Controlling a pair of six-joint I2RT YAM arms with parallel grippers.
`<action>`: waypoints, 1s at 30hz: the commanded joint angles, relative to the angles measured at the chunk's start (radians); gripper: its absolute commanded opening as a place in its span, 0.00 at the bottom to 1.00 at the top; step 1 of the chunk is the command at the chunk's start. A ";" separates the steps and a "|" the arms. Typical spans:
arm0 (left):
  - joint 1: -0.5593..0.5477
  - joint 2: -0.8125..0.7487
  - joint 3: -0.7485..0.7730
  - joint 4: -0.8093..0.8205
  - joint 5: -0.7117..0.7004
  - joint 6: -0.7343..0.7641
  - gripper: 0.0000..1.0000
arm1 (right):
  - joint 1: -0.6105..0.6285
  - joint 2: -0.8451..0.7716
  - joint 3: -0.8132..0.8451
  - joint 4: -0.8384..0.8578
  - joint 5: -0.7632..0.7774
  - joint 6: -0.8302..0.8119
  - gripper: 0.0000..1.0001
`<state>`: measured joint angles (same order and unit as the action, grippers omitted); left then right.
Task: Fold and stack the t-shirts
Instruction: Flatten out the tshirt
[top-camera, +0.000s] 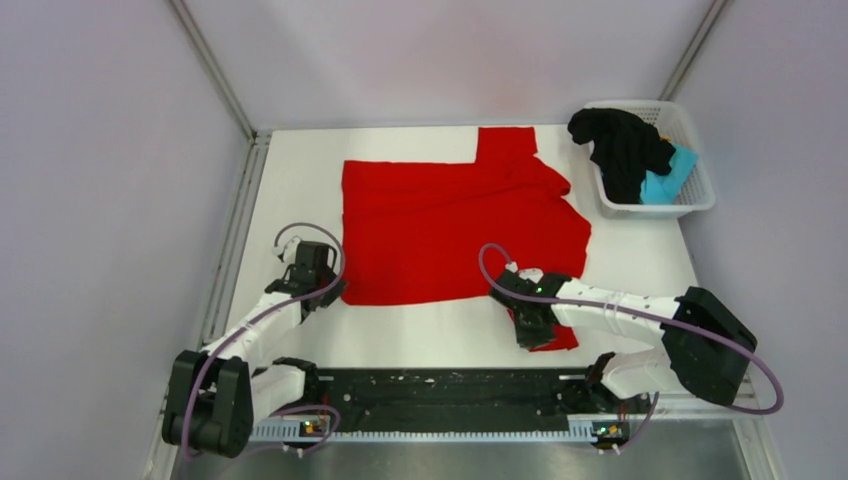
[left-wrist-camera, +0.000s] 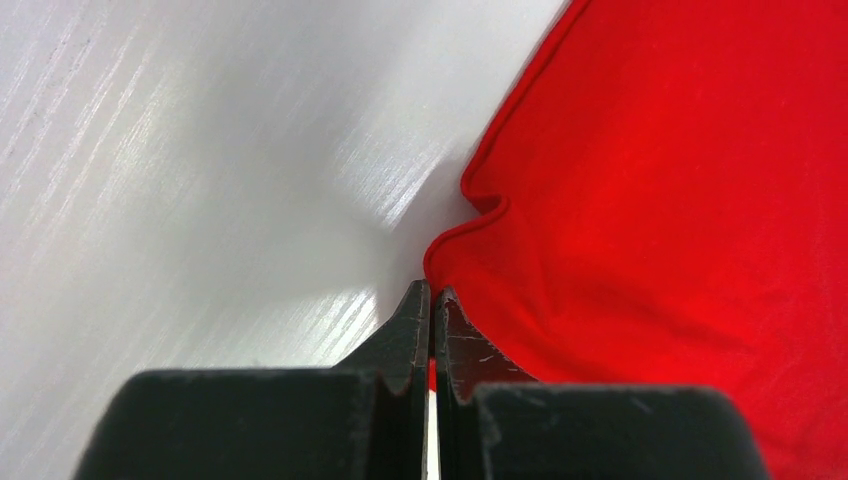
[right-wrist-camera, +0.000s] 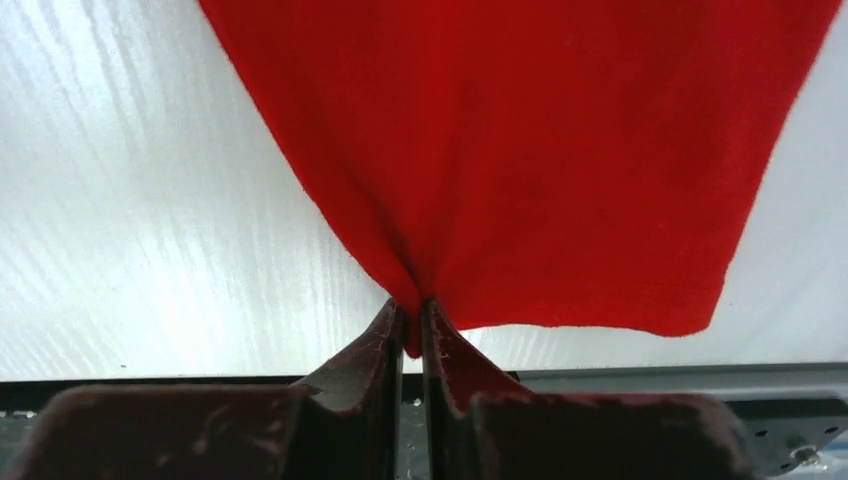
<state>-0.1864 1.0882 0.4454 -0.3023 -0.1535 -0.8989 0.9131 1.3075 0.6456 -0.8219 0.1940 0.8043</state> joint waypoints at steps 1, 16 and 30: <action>-0.001 -0.022 0.017 0.039 0.011 -0.005 0.00 | 0.003 0.003 -0.002 -0.033 0.134 0.031 0.01; 0.000 -0.049 0.005 0.015 -0.022 0.006 0.00 | 0.039 0.005 0.355 -0.347 -0.035 -0.096 0.00; 0.000 -0.021 0.014 0.014 -0.036 0.011 0.00 | -0.028 -0.240 0.182 0.117 -0.116 -0.135 0.96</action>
<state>-0.1864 1.0595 0.4450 -0.3004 -0.1669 -0.8944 0.9493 1.2522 0.8570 -0.7410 -0.0448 0.6159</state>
